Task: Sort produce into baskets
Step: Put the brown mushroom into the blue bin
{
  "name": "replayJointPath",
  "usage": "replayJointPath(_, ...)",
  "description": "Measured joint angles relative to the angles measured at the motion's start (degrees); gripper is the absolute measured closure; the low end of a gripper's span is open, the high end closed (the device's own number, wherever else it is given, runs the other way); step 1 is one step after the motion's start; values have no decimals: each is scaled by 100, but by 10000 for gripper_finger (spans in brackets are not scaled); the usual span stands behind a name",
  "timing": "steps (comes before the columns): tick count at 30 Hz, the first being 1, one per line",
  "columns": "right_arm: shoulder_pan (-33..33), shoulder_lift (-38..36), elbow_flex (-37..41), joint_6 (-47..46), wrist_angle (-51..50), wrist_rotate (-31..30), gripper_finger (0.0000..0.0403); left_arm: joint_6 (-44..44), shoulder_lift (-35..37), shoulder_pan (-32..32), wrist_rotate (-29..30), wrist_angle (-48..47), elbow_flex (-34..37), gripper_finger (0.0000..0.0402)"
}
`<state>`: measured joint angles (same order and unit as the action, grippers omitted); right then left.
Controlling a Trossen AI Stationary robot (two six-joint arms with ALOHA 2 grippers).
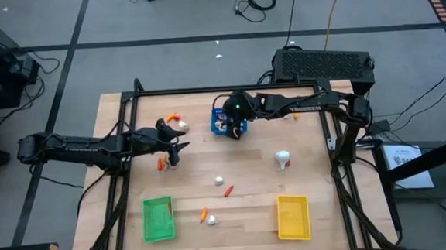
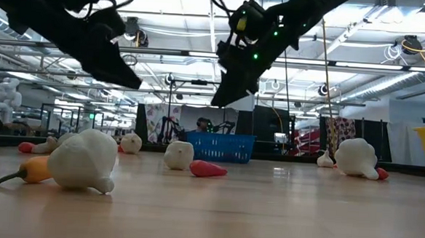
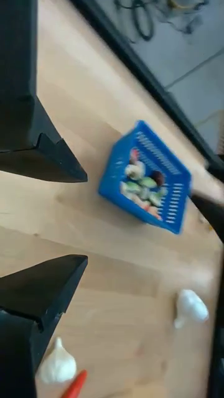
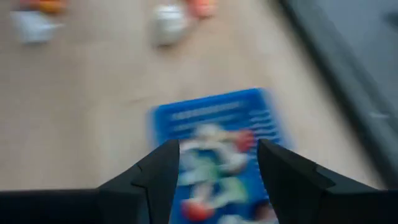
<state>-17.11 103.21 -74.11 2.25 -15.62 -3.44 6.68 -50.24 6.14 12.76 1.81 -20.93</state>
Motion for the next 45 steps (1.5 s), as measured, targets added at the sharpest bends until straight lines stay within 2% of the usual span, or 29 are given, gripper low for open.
replayJointPath(4, 298, -47, -2, -57, -613, 644, 195, 611, 0, 62, 97, -594, -2, 192)
replayJointPath(7, 563, -119, 2, -84, -1448, 681, 195, 1153, 0, 64, 59, -1249, -95, 192)
replayJointPath(11, 932, -128, 0, -110, -2158, 654, 195, 1256, -20, 61, -73, -2367, -698, 192)
replayJointPath(16, 1328, -124, 2, -99, -2227, 656, 195, 1403, -341, 60, -110, -4026, -1754, 192)
replayJointPath(20, 1622, -124, 2, -94, -2227, 642, 195, 1373, -810, -102, -405, -5031, -1989, 192)
replayJointPath(23, 1835, -124, 2, 13, -2201, 644, 195, 1188, -1205, -370, -699, -5099, -1973, 192)
replayJointPath(30, 2113, -124, 2, 184, -2056, 647, 195, 935, -1989, -913, -698, -5128, -1967, 192)
replayJointPath(45, 2173, -124, 2, 280, -1919, 644, 195, 766, -2934, -994, -626, -5236, -1963, 192)
